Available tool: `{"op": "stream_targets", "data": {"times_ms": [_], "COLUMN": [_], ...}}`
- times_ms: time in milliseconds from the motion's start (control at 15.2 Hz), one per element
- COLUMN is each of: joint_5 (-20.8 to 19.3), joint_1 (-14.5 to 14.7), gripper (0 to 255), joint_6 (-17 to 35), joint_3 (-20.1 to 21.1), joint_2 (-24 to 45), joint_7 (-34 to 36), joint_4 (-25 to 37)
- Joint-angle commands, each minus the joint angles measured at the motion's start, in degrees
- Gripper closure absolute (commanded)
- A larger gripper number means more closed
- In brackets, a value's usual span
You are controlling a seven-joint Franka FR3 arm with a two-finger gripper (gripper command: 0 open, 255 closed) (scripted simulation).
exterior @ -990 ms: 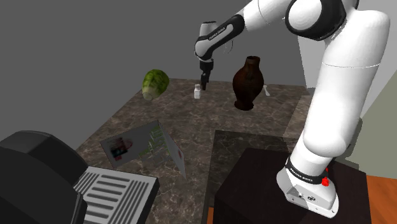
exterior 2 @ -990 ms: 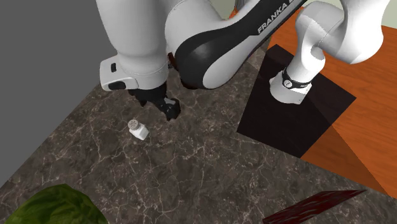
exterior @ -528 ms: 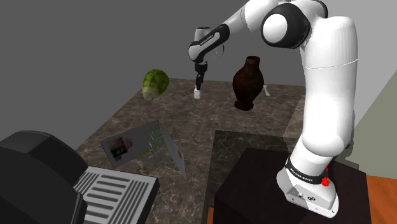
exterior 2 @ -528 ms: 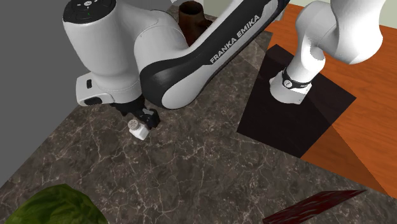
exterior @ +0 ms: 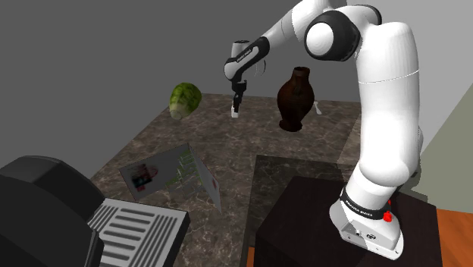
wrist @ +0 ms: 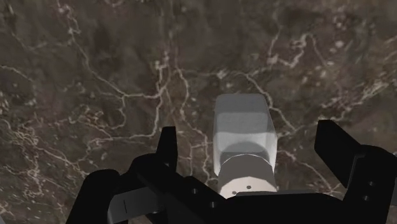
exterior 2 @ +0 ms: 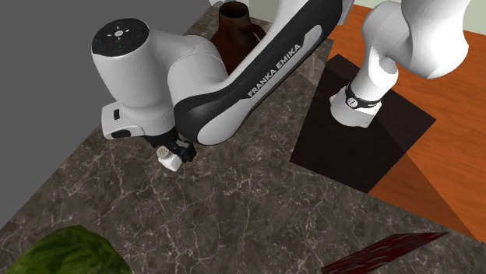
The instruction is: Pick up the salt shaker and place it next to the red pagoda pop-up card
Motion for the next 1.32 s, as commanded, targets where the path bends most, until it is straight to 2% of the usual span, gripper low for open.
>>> {"op": "stream_targets", "data": {"times_ms": [0, 264, 330, 924, 1254], "joint_5": [0.0, 0.0, 0.0, 0.0, -0.4], "joint_1": [0.0, 0.0, 0.0, 0.0, 0.1], "gripper": [0, 0, 255, 255, 255], "joint_6": [0.1, 0.1, 0.1, 0.1, -3.0], "joint_3": [0.0, 0.0, 0.0, 0.0, -0.2], "joint_2": [0.1, 0.1, 0.1, 0.1, -1.7], "joint_7": [-0.1, -0.1, -0.1, -0.1, 0.2], "joint_4": [0.0, 0.0, 0.0, 0.0, 1.4]}}
